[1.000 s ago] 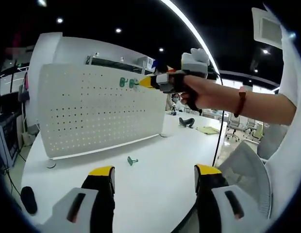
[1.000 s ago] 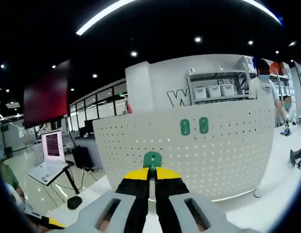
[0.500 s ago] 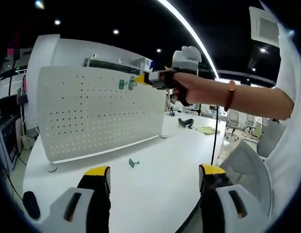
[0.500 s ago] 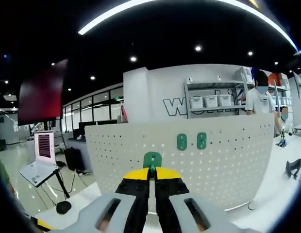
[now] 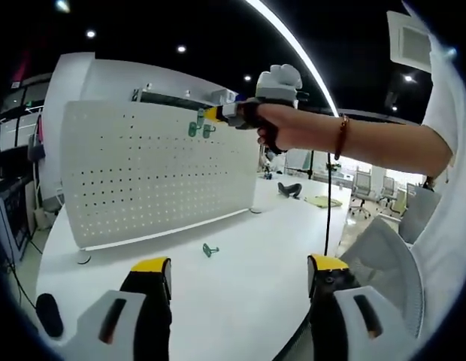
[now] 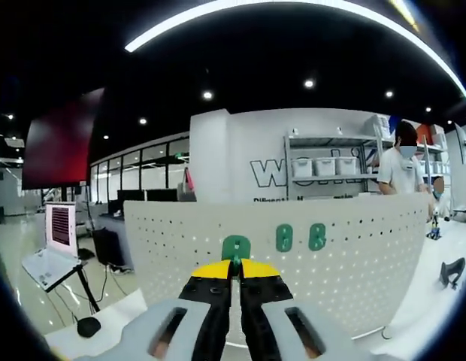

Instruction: Insert the hook assembly into the mounting plate slot until the hook locks in place.

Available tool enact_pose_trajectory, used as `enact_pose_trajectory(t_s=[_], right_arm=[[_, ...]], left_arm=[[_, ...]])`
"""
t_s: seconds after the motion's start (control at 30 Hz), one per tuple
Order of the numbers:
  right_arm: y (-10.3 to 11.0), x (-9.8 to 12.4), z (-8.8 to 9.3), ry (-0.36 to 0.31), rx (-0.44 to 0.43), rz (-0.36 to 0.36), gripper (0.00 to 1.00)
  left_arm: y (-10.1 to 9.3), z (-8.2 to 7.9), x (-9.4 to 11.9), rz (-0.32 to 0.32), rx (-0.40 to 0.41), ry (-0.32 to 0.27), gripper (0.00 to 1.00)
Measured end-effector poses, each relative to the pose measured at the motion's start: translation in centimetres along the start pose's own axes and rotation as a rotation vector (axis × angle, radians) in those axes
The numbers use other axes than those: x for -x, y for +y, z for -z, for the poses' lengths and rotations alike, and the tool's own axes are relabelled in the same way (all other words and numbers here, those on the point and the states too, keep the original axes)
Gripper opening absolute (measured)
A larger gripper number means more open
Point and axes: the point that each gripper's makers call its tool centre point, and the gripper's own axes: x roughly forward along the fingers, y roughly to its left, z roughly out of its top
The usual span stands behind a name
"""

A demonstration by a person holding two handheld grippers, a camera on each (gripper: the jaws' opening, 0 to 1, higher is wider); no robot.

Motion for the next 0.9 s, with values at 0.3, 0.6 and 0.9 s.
enact_pose_trajectory(t_s=[0.3,0.6,0.9], right_arm=[[-0.2,-1.3,-0.4,-0.016,0.018,0.022,0.02],[-0.5,-2.5,-0.1,-0.015,0.063,0.05,0.02],[-0.9,-3.6,-0.3,-0.022,0.098,0.088,0.02]], left_arm=[[0.6,-0.1,0.1,-0.008,-0.007,0.002,0.75],[0.9,-0.2,0.0,-0.009,-0.008,0.004,0.75],[1.5,0.2,0.3,-0.019,0.001,0.009,0.75]])
